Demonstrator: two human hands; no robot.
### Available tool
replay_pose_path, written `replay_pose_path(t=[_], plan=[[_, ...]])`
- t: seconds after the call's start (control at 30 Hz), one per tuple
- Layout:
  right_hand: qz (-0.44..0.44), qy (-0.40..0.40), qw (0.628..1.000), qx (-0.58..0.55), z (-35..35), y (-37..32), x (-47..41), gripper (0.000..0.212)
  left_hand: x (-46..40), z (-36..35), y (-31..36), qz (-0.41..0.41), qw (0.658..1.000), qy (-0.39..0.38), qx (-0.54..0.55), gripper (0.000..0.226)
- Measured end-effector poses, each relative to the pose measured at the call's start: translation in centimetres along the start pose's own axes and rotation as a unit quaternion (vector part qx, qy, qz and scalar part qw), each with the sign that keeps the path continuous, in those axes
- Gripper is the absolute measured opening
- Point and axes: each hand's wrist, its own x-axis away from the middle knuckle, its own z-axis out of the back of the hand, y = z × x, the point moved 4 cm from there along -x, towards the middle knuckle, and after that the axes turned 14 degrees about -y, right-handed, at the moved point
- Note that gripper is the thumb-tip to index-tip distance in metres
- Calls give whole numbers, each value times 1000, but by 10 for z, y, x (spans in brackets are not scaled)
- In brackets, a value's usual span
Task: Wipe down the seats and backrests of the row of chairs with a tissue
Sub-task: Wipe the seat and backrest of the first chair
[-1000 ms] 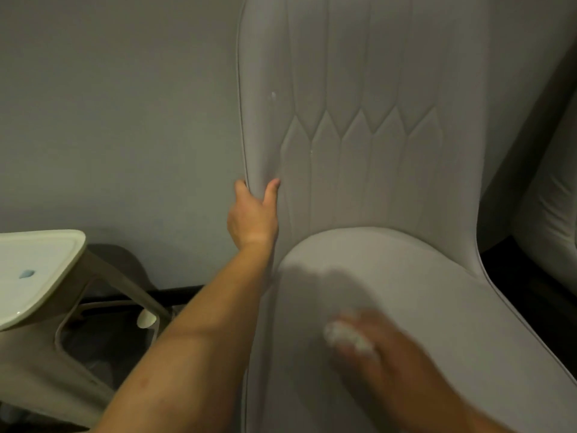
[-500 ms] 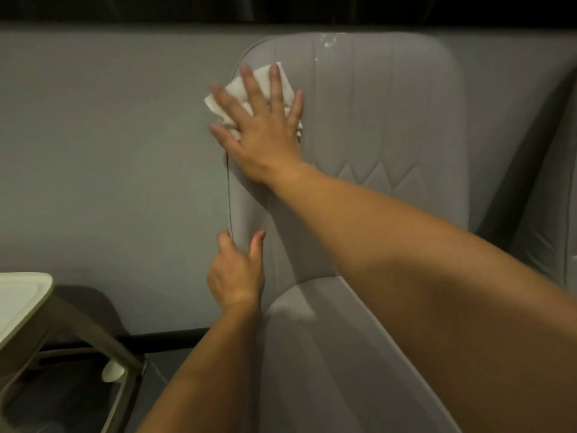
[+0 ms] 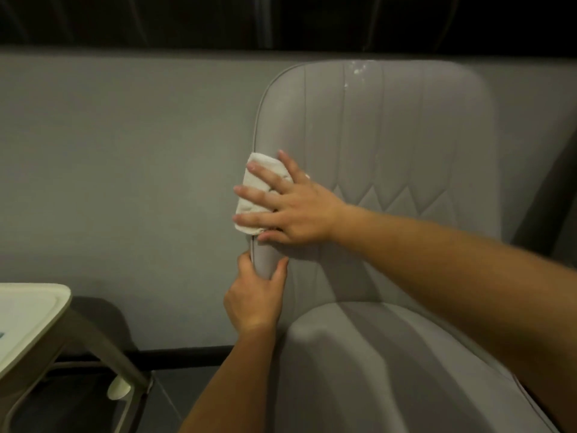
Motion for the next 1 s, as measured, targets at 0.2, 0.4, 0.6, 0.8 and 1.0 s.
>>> replay_pose_path(t=[0.2,0.4,0.6,0.8,1.0], plan=[[-148,-104,983,36,27,118,-24,64,2,0,1,5,1000,7,-9,62],[-293,-113,946,-84,37,115,-39,69,3,-2,2,4,1000,2,-14,62],[-212,-125,969,-23,38,109,-44,63,2,0,1,4,1000,8,-28,61],[-324,-125,935,-70,35,163,8,62,4,2,4,-4,999,24,-34,64],[-467,-113,872,-92,19,173,77,66,3,1,5,7,999,14,-37,62]])
